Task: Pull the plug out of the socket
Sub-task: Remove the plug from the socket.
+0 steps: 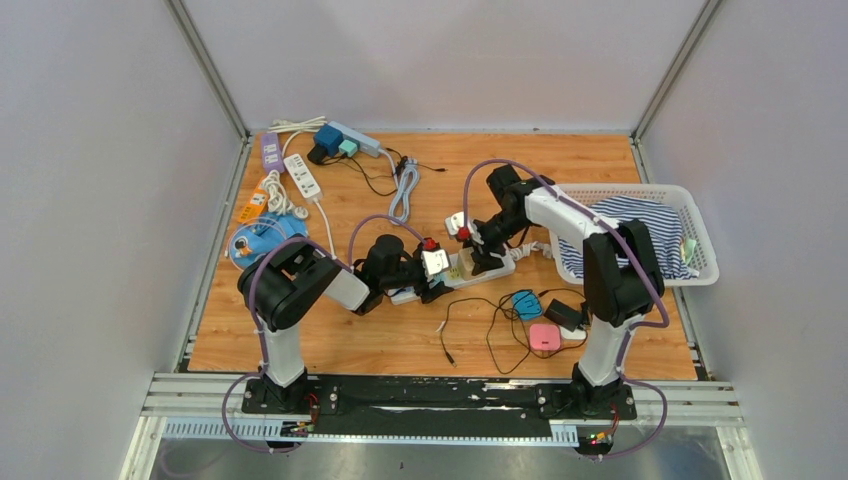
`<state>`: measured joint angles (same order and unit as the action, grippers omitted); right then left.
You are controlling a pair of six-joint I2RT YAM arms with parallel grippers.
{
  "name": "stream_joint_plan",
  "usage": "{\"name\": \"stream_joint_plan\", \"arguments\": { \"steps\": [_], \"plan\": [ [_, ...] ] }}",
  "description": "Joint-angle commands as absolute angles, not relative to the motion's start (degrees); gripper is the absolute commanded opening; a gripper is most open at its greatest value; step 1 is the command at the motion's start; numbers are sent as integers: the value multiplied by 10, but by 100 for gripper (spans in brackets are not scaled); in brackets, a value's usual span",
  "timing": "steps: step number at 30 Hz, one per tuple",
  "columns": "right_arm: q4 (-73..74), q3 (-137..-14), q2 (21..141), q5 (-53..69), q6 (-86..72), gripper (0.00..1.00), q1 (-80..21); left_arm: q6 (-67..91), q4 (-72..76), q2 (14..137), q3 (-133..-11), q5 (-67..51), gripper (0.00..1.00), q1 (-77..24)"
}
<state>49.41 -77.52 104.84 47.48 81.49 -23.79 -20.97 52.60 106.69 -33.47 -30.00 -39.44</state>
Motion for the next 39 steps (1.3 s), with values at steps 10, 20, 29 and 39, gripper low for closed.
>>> {"name": "stream_joint_plan", "arguments": {
  "steps": [10,20,29,39],
  "plan": [
    [573,-776,1050,451,824,0,-255,-207,489,1084,-332,-309,0,-389],
    [567,-768,1050,468,823,0,-216,-208,489,1083,-331,-309,0,-388],
    [584,-777,1043,481,831,0,-280,-207,490,1085,-332,-310,0,-388],
    [581,-782,1035,468,824,0,-235,-207,489,1085,-332,-310,0,-388]
  ]
}}
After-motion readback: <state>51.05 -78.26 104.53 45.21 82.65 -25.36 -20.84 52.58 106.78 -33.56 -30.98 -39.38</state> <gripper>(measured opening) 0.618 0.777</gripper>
